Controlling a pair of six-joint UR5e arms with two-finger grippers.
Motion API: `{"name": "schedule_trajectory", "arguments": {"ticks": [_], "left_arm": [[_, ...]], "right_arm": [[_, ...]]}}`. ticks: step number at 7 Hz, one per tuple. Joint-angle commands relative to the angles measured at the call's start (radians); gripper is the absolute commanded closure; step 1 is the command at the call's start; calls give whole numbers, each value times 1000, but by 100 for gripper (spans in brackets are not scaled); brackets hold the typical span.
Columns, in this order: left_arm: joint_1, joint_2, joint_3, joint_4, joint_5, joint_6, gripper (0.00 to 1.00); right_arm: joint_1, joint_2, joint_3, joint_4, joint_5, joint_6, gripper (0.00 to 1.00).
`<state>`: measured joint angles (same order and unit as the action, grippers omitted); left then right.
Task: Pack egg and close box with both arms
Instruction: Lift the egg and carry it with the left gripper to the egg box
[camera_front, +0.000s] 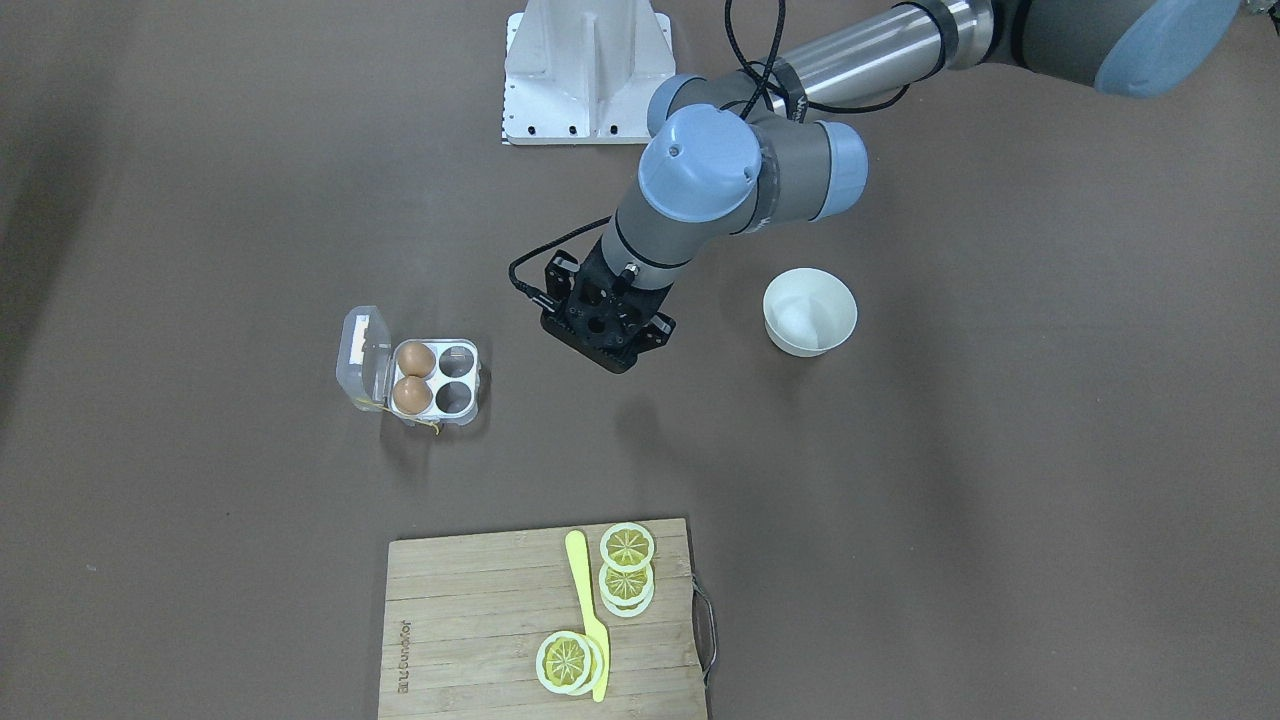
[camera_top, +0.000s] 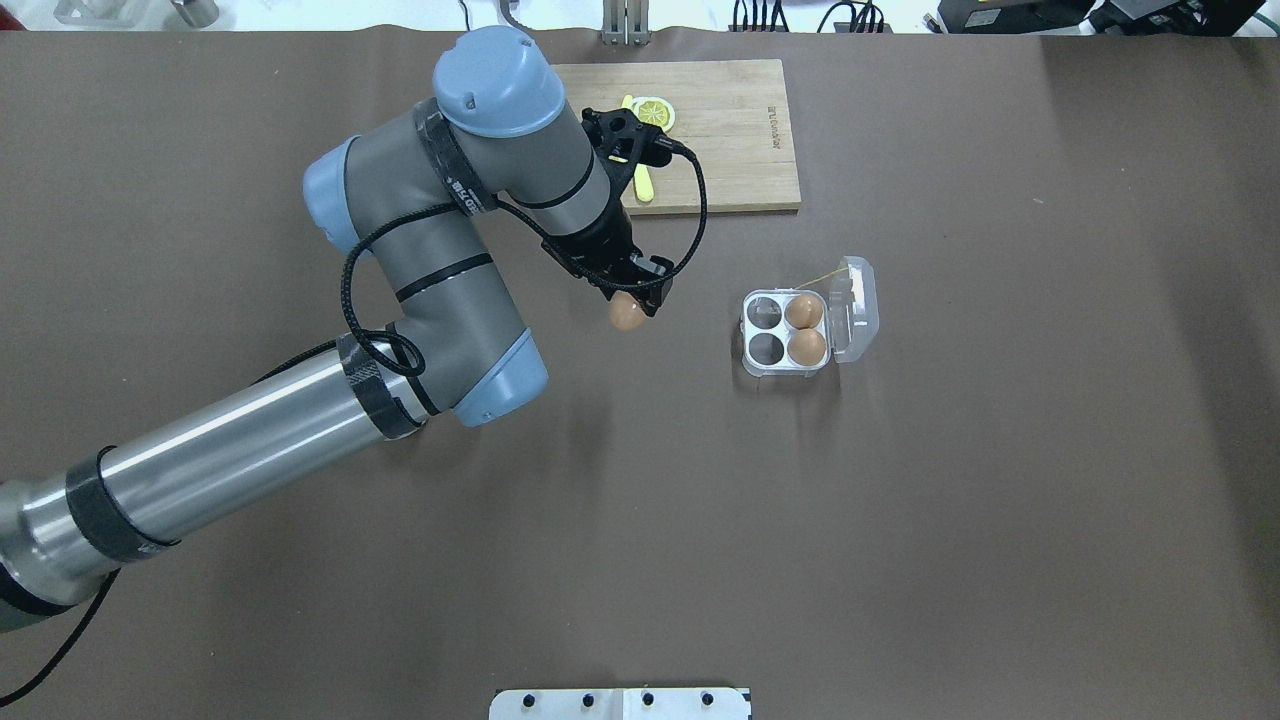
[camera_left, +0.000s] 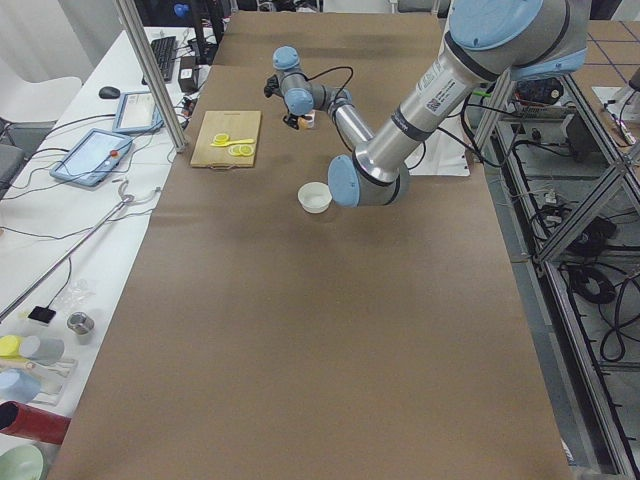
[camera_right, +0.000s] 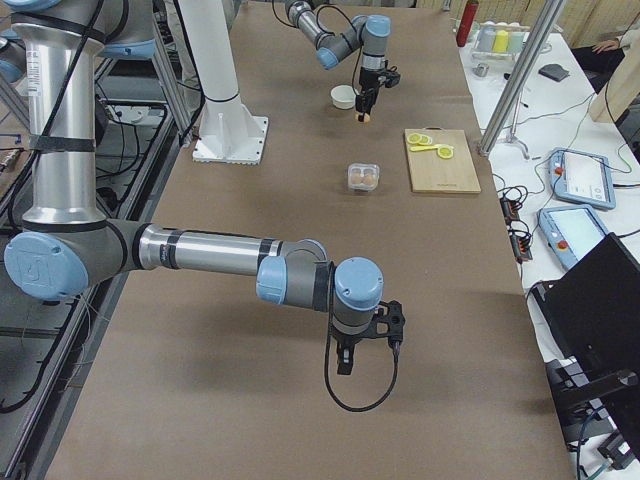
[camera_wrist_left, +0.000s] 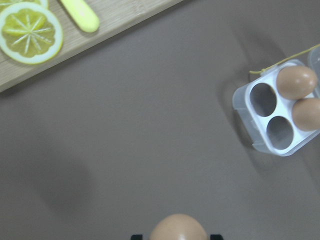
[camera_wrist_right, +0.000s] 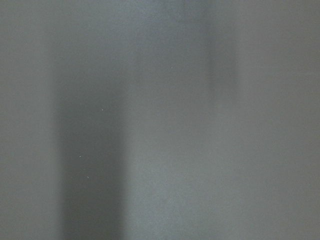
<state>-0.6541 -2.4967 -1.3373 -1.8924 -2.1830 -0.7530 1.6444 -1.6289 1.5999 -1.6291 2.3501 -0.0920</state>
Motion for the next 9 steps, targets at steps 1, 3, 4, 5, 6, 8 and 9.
{"name": "schedule_trajectory", "arguments": {"ticks": [1, 3, 4, 5, 6, 8, 9], "left_arm": [[39, -43, 59, -82, 46, -72, 62], [80, -99, 127, -150, 115, -132, 62], [97, -115, 160, -198, 149, -156, 62], [100, -120, 174, -232, 158, -160, 62], [102, -126, 191, -258, 160, -172, 62], [111, -163, 242, -296, 204, -184, 62], [111, -168, 260, -331, 216, -192, 62]], "right_arm": [[0, 4, 0, 0, 0, 0, 0], [0, 4, 0, 0, 0, 0, 0], [0, 4, 0, 0, 0, 0, 0], [0, 6, 0, 0, 0, 0, 0], [0, 6, 0, 0, 0, 0, 0], [0, 6, 0, 0, 0, 0, 0], [0, 7, 0, 0, 0, 0, 0]]}}
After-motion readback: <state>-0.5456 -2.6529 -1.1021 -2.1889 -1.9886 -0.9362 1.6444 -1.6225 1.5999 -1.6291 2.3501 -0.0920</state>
